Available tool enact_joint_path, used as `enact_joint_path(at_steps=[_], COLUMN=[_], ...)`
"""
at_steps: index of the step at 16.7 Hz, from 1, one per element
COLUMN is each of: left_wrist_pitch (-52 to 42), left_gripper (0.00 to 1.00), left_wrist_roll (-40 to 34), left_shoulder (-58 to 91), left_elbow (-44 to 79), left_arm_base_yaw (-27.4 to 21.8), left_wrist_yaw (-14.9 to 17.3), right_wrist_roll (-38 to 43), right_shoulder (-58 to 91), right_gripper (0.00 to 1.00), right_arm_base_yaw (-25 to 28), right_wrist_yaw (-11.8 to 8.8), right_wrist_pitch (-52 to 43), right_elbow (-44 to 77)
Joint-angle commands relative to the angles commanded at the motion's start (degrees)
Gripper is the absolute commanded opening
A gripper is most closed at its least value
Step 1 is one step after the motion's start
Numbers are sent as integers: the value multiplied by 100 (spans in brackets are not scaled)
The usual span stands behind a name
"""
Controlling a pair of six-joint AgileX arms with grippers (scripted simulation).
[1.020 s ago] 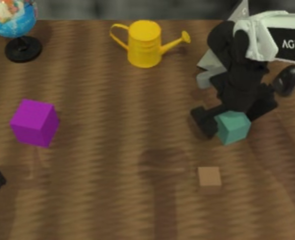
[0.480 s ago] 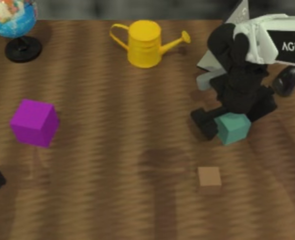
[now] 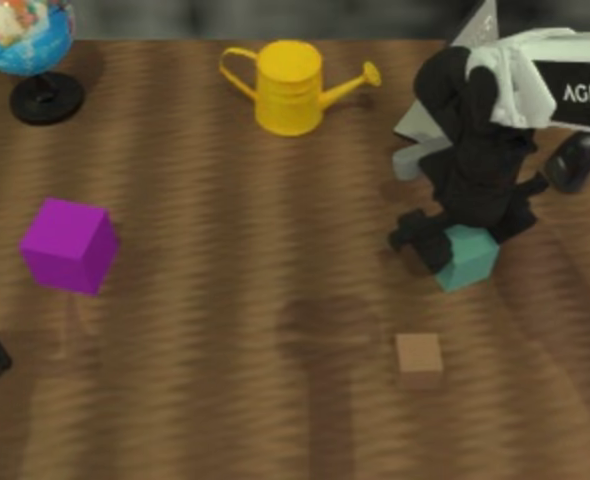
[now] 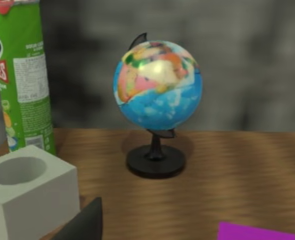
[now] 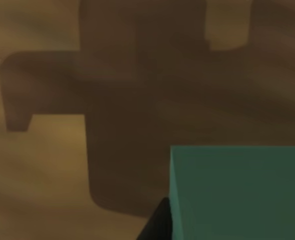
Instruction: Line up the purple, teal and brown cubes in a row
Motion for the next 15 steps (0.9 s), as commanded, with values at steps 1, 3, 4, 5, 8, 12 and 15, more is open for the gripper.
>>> enact_joint_path(at_steps=[1,3,4,5,8,12,15], left_wrist_pitch=[0,0,0,0,0,0,0], left_gripper=[100,100,100,100,100,100,100], left_wrist_roll=[0,0,0,0,0,0,0], left_shoulder=[0,0,0,0,0,0,0], left_elbow=[0,0,0,0,0,0,0], left_arm_base_yaw=[0,0,0,0,0,0,0], left_wrist_yaw=[0,0,0,0,0,0,0], right_wrist_roll=[0,0,0,0,0,5,10], right_shoulder=[0,0,0,0,0,-130,-244], right_gripper=[10,0,0,0,0,0,0], right_arm_base_yaw=[0,0,0,0,0,-10,1], right_wrist_yaw=[0,0,0,0,0,-3,-2], right_wrist_pitch=[0,0,0,0,0,-59,-472], right_elbow=[0,0,0,0,0,56,370])
